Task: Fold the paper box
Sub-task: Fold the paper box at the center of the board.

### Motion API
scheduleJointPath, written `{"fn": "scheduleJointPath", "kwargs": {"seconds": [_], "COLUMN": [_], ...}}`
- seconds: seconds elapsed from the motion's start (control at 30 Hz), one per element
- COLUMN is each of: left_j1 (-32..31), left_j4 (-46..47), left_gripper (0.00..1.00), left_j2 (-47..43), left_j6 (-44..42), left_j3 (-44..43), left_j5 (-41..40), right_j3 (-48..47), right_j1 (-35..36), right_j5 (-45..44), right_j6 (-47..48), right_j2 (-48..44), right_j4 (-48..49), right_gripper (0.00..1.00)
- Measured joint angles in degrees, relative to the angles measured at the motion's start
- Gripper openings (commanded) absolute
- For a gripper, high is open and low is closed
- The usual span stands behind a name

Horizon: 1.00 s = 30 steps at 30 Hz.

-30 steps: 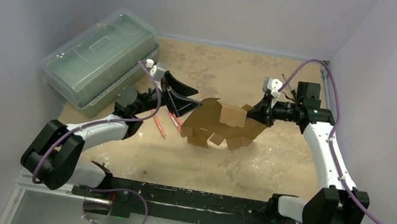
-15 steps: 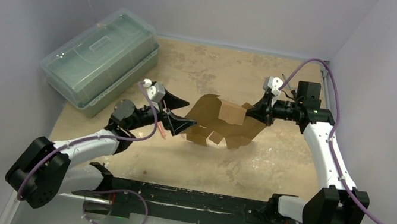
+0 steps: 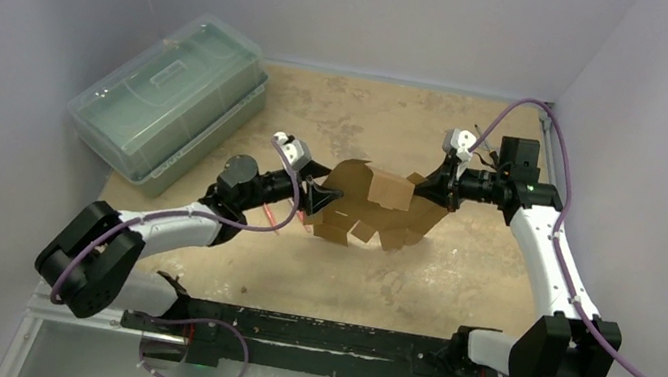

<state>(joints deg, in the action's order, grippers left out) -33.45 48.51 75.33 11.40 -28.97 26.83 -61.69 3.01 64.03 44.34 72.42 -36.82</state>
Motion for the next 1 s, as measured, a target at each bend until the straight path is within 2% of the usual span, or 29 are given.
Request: {"fn": "scheduleJointPath", "kwargs": {"seconds": [0.03, 0.13, 0.17, 0.2, 0.27, 0.5, 0.63, 0.8, 1.0], "left_j1": [0.0, 0.0, 0.0, 0.0, 0.0, 0.0, 1.0, 1.9, 1.9], "left_j4": [0.3, 1.7, 2.1, 2.2, 2.7, 2.4, 0.2, 0.3, 0.7], "left_gripper": [0.43, 0.07, 0.0, 0.0, 0.0, 0.0, 0.0, 0.0, 0.0], "left_j2": [0.8, 3.3, 4.1, 4.5, 5.0, 4.4, 2.5, -1.1, -5.0], "left_j6": [0.0, 1.0, 1.6, 1.9, 2.9, 11.9, 21.1, 31.3, 35.0], "left_j3": [-0.2, -0.5, -0.5, -0.5, -0.5, -0.6, -0.7, 0.3, 0.7], "left_j5": [0.3, 2.2, 3.0, 3.5, 4.6, 3.7, 0.7, -3.8, -6.3], "right_j3": [0.0, 0.0, 0.0, 0.0, 0.0, 0.0, -0.2, 2.2, 10.2], "right_j1": [0.0, 0.0, 0.0, 0.0, 0.0, -0.7, -6.1, -15.5, -17.0], "right_j5": [0.0, 0.0, 0.0, 0.0, -0.3, -0.3, 2.1, 5.0, 4.0], "right_j6": [0.0, 0.0, 0.0, 0.0, 0.0, -5.6, -10.6, -20.8, -37.7], "right_j2": [0.0, 0.0, 0.0, 0.0, 0.0, 0.0, -0.3, -4.7, -8.9], "right_j4": [0.0, 0.0, 0.0, 0.0, 0.0, 2.8, 4.8, 13.4, 30.4], "right_gripper": [0.0, 0.0, 0.0, 0.02, 0.13, 0.71, 0.9, 0.99, 0.99]}}
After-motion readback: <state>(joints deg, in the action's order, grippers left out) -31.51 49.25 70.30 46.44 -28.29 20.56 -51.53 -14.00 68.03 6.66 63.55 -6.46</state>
